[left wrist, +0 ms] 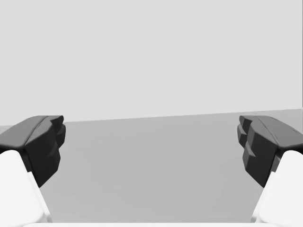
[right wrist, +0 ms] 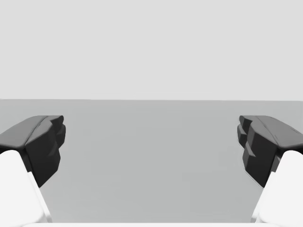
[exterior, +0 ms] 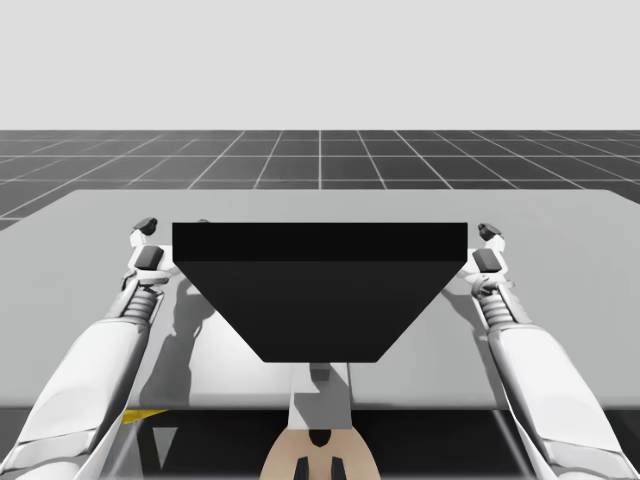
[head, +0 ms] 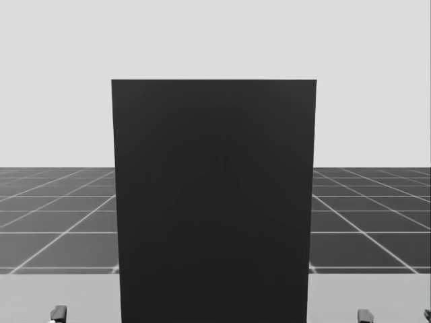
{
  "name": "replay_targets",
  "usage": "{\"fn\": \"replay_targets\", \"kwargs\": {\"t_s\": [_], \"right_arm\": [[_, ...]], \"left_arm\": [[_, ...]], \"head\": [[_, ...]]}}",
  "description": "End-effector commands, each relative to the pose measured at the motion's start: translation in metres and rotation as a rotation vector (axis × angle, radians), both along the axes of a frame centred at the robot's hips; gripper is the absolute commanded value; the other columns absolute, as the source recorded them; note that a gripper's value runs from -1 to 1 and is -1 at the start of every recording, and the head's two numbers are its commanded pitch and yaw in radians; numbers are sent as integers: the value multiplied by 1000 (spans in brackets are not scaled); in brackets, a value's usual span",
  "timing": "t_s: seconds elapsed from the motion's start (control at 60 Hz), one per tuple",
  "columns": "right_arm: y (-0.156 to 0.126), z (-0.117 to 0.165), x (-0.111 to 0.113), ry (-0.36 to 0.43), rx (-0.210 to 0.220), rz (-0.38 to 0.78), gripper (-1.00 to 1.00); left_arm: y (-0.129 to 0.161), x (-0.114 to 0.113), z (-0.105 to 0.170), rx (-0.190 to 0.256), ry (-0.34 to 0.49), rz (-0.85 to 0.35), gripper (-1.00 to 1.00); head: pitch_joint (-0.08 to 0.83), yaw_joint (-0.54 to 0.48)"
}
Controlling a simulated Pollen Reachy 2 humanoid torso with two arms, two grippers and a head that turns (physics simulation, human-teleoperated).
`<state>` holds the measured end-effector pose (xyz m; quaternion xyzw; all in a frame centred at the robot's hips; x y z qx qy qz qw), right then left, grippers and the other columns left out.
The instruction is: Reach around the screen and pick up the object behind it.
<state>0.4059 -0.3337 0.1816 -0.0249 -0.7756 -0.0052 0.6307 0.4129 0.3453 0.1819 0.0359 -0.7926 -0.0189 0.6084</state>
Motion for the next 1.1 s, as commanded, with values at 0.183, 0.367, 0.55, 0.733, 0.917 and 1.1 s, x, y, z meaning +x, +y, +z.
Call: {"fn": "replay_targets", "kwargs": {"t_s": [0.183, 0.367, 0.55, 0.733, 0.917, 1.1], "right_arm": [[-1, 4, -6, 11, 1, 114, -1000], [3, 8, -17, 57, -4, 337, -1000], [20, 9, -35, 33, -21, 675, -1000], [40, 5, -54, 32, -50, 933, -1000], [56, 1, -72, 70, -50, 1153, -1000], [63, -2, -84, 106, -77, 1288, -1000]], "left_arm": [[0, 0, -1, -1, 63, -34, -1000], [2, -4, -5, 31, 234, -192, -1000], [2, -21, 0, 77, 250, -451, -1000], [3, -40, 3, 126, 256, -648, -1000], [-1, -57, 3, 225, 246, -794, -1000], [-7, -68, 1, 252, 256, -930, -1000]], "head": [[-44, -9], [-32, -13], [-21, -23], [-14, -26], [-5, -29], [2, -29]]}}
